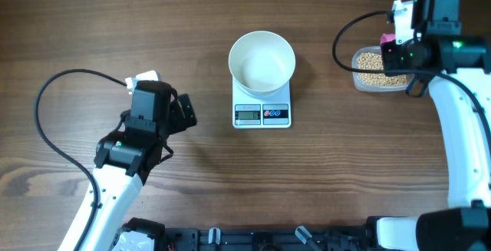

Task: Scoop item into bowl and weigh 150g on scale
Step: 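Position the pink scoop over the soybeans with the right gripper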

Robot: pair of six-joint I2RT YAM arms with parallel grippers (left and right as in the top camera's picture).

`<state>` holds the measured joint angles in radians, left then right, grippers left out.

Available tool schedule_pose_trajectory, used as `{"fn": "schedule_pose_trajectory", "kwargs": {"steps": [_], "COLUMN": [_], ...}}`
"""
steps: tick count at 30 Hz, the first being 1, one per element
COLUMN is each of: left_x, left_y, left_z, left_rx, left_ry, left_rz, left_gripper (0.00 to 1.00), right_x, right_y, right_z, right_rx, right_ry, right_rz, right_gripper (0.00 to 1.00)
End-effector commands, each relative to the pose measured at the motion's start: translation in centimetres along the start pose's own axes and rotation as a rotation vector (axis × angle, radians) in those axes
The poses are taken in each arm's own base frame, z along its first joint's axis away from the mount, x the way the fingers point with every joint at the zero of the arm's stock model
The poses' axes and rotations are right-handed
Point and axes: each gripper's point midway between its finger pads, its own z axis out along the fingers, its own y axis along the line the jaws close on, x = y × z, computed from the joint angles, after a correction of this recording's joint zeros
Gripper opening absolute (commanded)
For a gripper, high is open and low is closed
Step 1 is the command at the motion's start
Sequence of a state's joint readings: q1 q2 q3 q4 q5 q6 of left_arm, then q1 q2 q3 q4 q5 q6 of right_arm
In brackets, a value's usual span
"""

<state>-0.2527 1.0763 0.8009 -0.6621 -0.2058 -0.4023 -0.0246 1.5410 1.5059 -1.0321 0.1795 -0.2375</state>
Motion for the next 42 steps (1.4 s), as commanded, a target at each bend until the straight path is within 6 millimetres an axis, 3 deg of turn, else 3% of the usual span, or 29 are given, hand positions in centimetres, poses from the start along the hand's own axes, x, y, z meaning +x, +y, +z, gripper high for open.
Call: {"fn": "schedule_pose_trajectory", "kwargs": {"steps": [1, 4, 9, 13, 30, 35, 42], "left_x": [1.9, 2.1, 0.0, -1.7, -2.4, -2.4, -2.1], "left_y": [-4.2, -7.5, -8.5, -9.3, -8.4, -8.4, -8.2], "left_z": [-0.5, -1.8, -2.7, -3.1, -2.6, -2.6, -2.5], "left_rx": [0.255, 0.467, 0.511, 0.536, 0.470, 0.471, 0.466], "left_ry": [0.108, 0.097, -0.007, -0.085, -0.115, -0.115, -0.100], "left_rz": [0.053, 0.243, 0.262, 0.265, 0.257, 0.256, 0.257], "left_gripper": [1.00, 1.00, 1.00, 1.00, 1.00, 1.00, 1.00], "right_x": [-0.2, 0.2, 1.1, 1.7, 2.6, 3.8, 3.4], "right_y": [-1.6, -3.4, -4.8, -3.7, -2.6, -3.5, -3.9], "right_z": [0.6, 0.8, 1.7, 2.2, 5.8, 7.8, 8.2], "right_rx": [0.069, 0.090, 0.028, -0.087, -0.140, -0.079, -0.055], "right_ry": [0.007, 0.012, 0.022, 0.025, 0.090, 0.169, 0.156], "right_rz": [-0.010, 0.035, 0.106, 0.086, 0.098, 0.107, 0.112], "right_gripper": [0.04, 0.04, 0.04, 0.04, 0.04, 0.04, 0.05]}}
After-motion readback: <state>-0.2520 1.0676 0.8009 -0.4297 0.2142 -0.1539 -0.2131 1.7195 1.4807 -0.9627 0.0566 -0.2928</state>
